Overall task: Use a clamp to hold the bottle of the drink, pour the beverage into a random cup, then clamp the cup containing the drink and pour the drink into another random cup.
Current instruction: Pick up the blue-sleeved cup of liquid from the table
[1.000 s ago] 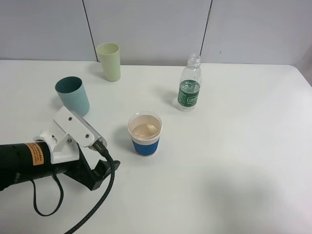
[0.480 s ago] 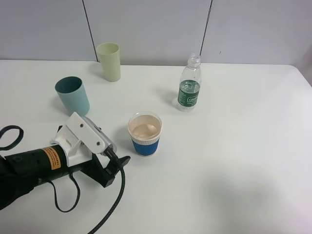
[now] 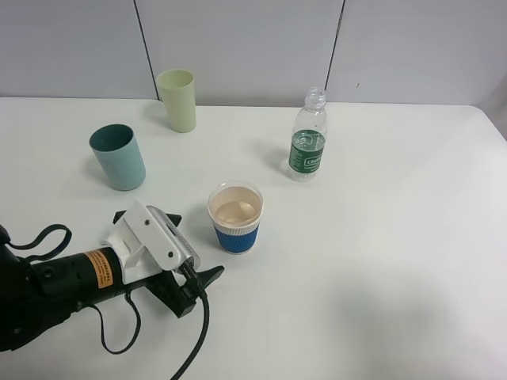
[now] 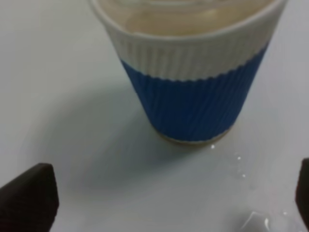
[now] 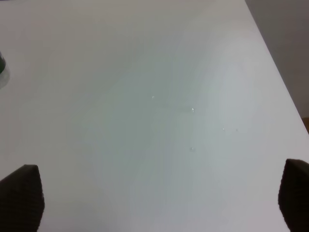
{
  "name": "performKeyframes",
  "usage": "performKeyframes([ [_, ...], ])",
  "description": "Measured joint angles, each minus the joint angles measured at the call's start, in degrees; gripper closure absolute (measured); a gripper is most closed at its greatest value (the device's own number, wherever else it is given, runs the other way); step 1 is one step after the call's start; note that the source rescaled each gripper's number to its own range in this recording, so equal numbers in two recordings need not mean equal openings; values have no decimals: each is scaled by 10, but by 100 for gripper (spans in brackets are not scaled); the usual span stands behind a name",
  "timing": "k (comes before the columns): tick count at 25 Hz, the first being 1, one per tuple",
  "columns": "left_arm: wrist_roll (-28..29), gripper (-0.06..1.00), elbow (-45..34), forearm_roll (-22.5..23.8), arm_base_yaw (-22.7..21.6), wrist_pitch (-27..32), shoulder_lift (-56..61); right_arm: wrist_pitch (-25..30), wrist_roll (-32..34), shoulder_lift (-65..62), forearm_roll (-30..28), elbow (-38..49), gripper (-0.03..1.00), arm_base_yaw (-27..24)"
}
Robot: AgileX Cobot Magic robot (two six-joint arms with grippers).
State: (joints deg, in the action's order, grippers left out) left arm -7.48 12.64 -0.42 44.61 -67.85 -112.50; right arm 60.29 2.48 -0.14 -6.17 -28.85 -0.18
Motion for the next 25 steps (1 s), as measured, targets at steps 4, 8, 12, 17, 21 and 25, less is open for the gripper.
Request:
performKeyframes([
  [4,6,-6,18,8,0,-3,-10,0,0,0,0,0,-3,0],
  [8,10,-6,40,14,0,-6,-14,0,0,0,0,0,-3,0],
  [12,10,-6,63,38,0,-5,-26,0,0,0,0,0,-3,0],
  [17,10,-6,95,59,0,-3,-47,0,0,0,0,0,-3,0],
  [21,11,-6,120,78,0,-3,-61,0,0,0,0,0,-3,0],
  [25,11,-6,137,91,0,-2,-69,0,0,0,0,0,-3,0],
])
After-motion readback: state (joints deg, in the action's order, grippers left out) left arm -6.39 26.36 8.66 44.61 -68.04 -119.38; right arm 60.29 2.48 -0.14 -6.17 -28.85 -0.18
